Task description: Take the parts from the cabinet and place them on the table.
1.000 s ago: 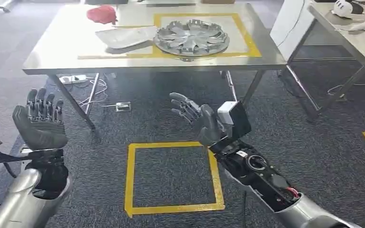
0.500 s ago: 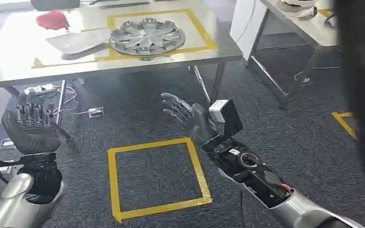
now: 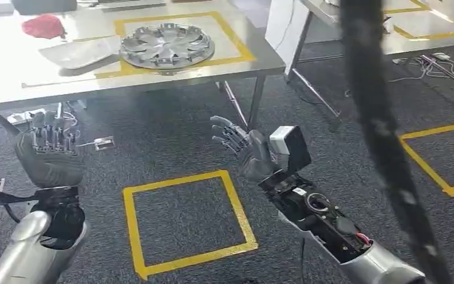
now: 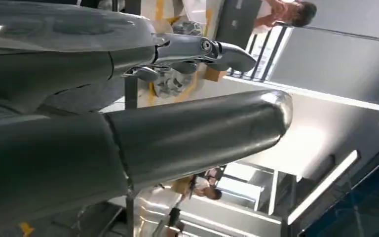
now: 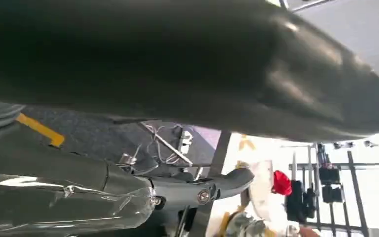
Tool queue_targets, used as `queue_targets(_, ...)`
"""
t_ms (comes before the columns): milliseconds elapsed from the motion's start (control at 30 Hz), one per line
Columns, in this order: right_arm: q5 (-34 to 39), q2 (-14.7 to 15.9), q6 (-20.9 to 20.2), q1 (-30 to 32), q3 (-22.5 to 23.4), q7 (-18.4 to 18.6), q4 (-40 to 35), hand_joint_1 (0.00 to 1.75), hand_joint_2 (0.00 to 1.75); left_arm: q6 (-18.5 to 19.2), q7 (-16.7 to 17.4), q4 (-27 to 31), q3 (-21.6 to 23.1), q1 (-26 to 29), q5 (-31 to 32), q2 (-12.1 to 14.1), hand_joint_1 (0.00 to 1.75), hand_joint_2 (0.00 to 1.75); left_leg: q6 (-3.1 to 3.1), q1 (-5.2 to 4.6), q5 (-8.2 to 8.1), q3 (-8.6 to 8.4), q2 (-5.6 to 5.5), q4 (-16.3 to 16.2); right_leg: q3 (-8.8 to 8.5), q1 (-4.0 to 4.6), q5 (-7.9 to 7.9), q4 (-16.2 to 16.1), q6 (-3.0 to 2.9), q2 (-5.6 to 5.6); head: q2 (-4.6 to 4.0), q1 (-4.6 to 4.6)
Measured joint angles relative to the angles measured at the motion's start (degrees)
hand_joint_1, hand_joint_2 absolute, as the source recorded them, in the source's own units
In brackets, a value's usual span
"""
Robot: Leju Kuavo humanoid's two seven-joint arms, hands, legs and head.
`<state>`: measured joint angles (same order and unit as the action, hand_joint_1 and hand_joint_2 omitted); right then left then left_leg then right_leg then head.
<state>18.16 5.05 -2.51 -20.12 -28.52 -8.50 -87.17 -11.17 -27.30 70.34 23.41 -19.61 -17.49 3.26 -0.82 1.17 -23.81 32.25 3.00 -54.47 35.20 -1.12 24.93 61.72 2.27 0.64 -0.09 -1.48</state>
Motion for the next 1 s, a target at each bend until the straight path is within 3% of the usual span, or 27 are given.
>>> queue_targets(33, 0.0, 0.0, -0.02, -0.08, 0.0, 0.0, -0.02, 0.0, 0.0, -0.02, 0.0, 0.02, 0.0, -0.04, 0.02, -0.02, 0.0, 0.0, 0.3, -0.08, -0.19, -0.12, 0.42, -0.09, -2.63, 0.06, -1.68, -5.43, -0.14, 1.74, 0.0, -0.28)
queue_targets(67, 0.0, -0.02, -0.02, -0.25, -0.02, 0.0, -0.02, 0.0, 0.0, -0.02, 0.0, 0.02, 0.0, -0.06, 0.02, -0.02, 0.0, 0.0, 0.58, -0.57, -0.23, 0.05, 0.74, -0.23, -3.09, 0.89, -0.84, -6.62, -0.31, 2.77, 0.0, -0.57)
queue_targets(200, 0.0, -0.02, -0.02, -0.25, -0.02, 0.0, -0.02, 0.0, 0.0, 0.0, 0.04, 0.02, 0.0, -0.19, 0.02, -0.04, 0.0, 0.0, 1.81, -0.48, -0.16, -0.21, 2.69, 0.03, -2.57, 0.8, -1.49, -6.85, -2.05, 0.33, 0.0, 0.09)
queue_targets(233, 0.0, -0.07, -0.04, -0.29, -0.04, -0.02, -0.07, 0.0, 0.0, 0.0, 0.04, 0.02, 0.0, -0.29, 0.02, 0.0, 0.0, 0.0, 2.24, -0.13, -1.06, 0.03, 1.04, -0.75, -2.79, 0.54, -1.78, -7.2, -2.46, -0.01, 0.0, 0.31)
queue_targets(267, 0.02, -0.07, -0.04, -0.51, -0.02, 0.0, -0.07, 0.0, 0.0, 0.0, 0.02, 0.02, 0.0, -0.4, 0.04, 0.0, 0.0, 0.0, 2.36, -0.11, -2.97, 1.23, -1.01, -3.35, -2.66, 0.52, -1.99, -7.26, -2.83, -0.45, 0.0, 0.76)
queue_targets(300, 0.04, -0.07, -0.11, -0.62, -0.04, 0.0, -0.07, 0.0, 0.0, 0.0, 0.02, 0.02, 0.0, -0.42, 0.04, 0.0, 0.0, 0.0, 2.38, -0.08, -5.35, 3.28, -1.94, -7.73, -2.45, 0.53, -2.1, -7.26, -3.14, -0.76, 0.0, 1.07)
queue_targets(367, 0.04, -0.09, -0.31, -0.53, -0.09, 0.0, -0.02, 0.0, 0.0, 0.0, 0.04, 0.0, 0.0, -0.23, 0.04, 0.26, 0.0, 0.0, 2.49, -0.19, -9.22, 8.17, -2.7, -17.63, -2.04, 0.7, -2.3, -7.22, -3.42, -1.81, 0.0, 1.86)
queue_targets(400, 0.07, -0.09, -0.31, -0.48, -0.09, 0.0, 0.02, 0.0, 0.0, 0.0, 0.04, 0.0, 0.0, -0.12, 0.04, 0.33, 0.0, 0.0, 2.42, -0.2, -9.29, 9.39, -2.7, -19.72, -1.9, 0.76, -2.38, -7.2, -3.46, -2.44, 0.0, 1.95)
queue_targets(433, 0.09, -0.09, -0.31, -0.47, -0.09, 0.0, 0.09, 0.0, 0.0, 0.0, 0.13, 0.0, 0.0, -0.06, 0.04, 0.35, 0.0, 0.0, 2.28, -0.2, -8.14, 9.07, -2.7, -18.86, -1.87, 0.77, -2.45, -7.2, -3.45, -2.96, 0.0, 2.03)
queue_targets(467, 0.09, -0.09, -0.33, -0.49, -0.11, 0.0, 0.15, 0.0, 0.0, 0.0, 0.13, 0.0, 0.0, -0.08, 0.04, 0.42, 0.0, 0.0, 2.09, -0.2, -5.77, 7.33, -2.75, -15.16, -1.88, 0.77, -2.51, -7.17, -3.39, -3.62, 0.0, 2.25)
queue_targets(500, 0.09, -0.09, -0.33, -0.51, -0.11, 0.0, 0.17, 0.0, 0.0, 0.0, 0.13, 0.02, 0.0, -0.16, 0.04, 0.44, 0.0, 0.0, 1.83, -0.2, -3.16, 4.88, -3.05, -10.18, -1.92, 0.77, -2.54, -7.1, -3.32, -4.21, 0.0, 2.51)
queue_targets(533, 0.09, -0.09, -0.33, -0.57, -0.11, 0.0, 0.2, 0.0, 0.0, 0.0, 0.13, 0.02, 0.0, -0.27, 0.04, 0.48, 0.0, 0.0, 1.5, -0.19, -0.76, 2.16, -4.19, -4.68, -1.9, 0.76, -2.55, -6.97, -3.26, -4.75, 0.0, 2.78)
queue_targets(567, 0.09, -0.09, -0.35, -0.65, -0.11, -0.02, 0.22, 0.0, 0.0, 0.0, 0.13, 0.0, 0.0, -0.43, 0.04, 0.57, 0.0, 0.0, 1.28, -0.19, -0.5, 0.65, -6.6, -1.24, -1.54, 0.96, -2.49, -6.73, -3.0, -5.13, 0.0, 3.06)
queue_targets(633, 0.09, -0.09, -0.35, -0.71, -0.17, 0.0, 0.24, 0.0, 0.0, 0.0, 0.13, 0.02, 0.0, -0.36, 0.04, 0.57, 0.0, 0.0, 1.33, -0.3, -0.55, 0.54, -5.76, -0.7, -0.97, 0.75, -2.73, -6.56, -2.31, -6.1, 0.0, 2.64)
queue_targets(700, 0.11, -0.09, -0.35, -0.63, -0.18, -0.04, 0.24, 0.0, 0.0, 0.22, 0.13, 0.02, 0.0, -0.45, 0.04, 0.57, 0.0, 0.0, 0.76, -0.4, -0.35, 0.45, -4.92, -0.54, -0.88, 0.69, -3.11, -7.06, -1.55, -7.12, 0.0, 2.92)
queue_targets(733, 0.11, -0.09, -0.35, -0.6, -0.13, -0.09, 0.26, 0.0, 0.0, 0.33, 0.13, 0.02, 0.0, -0.65, 0.04, 0.5, 0.0, 0.0, 0.39, 0.22, -0.01, 0.35, -4.2, 0.05, -0.63, 0.73, -2.81, -6.68, -1.37, -6.32, 0.0, 3.06)
queue_targets(767, 0.11, -0.09, -0.37, -0.82, -0.15, -0.15, 0.35, 0.0, 0.0, 0.37, 0.11, -0.02, 0.0, -0.75, 0.02, 0.37, 0.0, 0.0, 0.26, 0.21, 0.06, 0.23, -3.81, 0.16, 0.1, 1.04, -1.2, -4.7, -0.97, -3.62, 0.0, 2.4)
queue_targets(800, 0.11, -0.09, -0.37, -1.06, -0.17, -0.22, 0.57, 0.0, 0.0, 0.41, 0.09, -0.09, 0.0, -0.85, 0.02, 0.33, 0.0, 0.0, 0.16, 0.15, 0.07, 0.19, -3.34, 0.16, 1.79, 0.86, 1.17, -0.72, -0.64, -2.29, 0.0, 1.45)
queue_targets(867, 0.39, -0.09, -0.37, -0.96, -0.24, -0.28, 0.81, 0.0, 0.0, 0.42, 0.11, -0.24, 0.0, -0.72, 0.02, 0.35, 0.0, 0.0, -0.1, 0.02, -0.02, 0.17, -2.2, 0.13, 5.94, 0.49, 5.26, 8.67, -0.2, -1.42, 0.0, 1.18)
queue_targets(900, 0.59, -0.09, -0.37, -0.72, -0.26, -0.3, 0.83, 0.0, 0.0, 0.44, 0.11, -0.28, 0.0, -0.58, 0.02, 0.35, 0.0, 0.0, -0.12, 0.03, -0.05, 0.16, -1.66, 0.11, 7.17, 0.37, 5.86, 11.4, -0.02, -1.22, 0.0, 1.05)
queue_targets(933, 0.79, -0.09, -0.37, -0.56, -0.28, -0.33, 0.85, 0.0, 0.0, 0.44, 0.11, -0.28, 0.0, -0.49, 0.02, 0.33, 0.0, 0.0, -0.09, 0.06, -0.11, 0.11, -1.18, 0.09, 7.13, 0.21, 5.14, 11.3, 0.07, -1.06, 0.0, 0.83)
queue_targets(967, 0.79, -0.07, -0.37, -0.56, -0.26, -0.33, 0.87, 0.0, 0.0, 0.44, 0.11, -0.28, 0.0, -0.5, 0.02, 0.33, 0.0, 0.0, 0.06, 0.08, -0.22, 0.03, -0.7, 0.05, 5.78, 0.09, 3.23, 8.5, 0.07, -0.89, 0.0, 0.42)
queue_targets(1000, 0.79, -0.07, -0.37, -0.62, -0.22, -0.35, 0.87, 0.0, 0.0, 0.44, 0.11, -0.28, 0.0, -0.52, 0.02, 0.33, 0.0, 0.0, 0.26, 0.12, -0.39, -0.15, -0.2, 0.01, 3.29, 0.03, 0.66, 3.74, -0.01, -0.47, 0.0, 0.13)
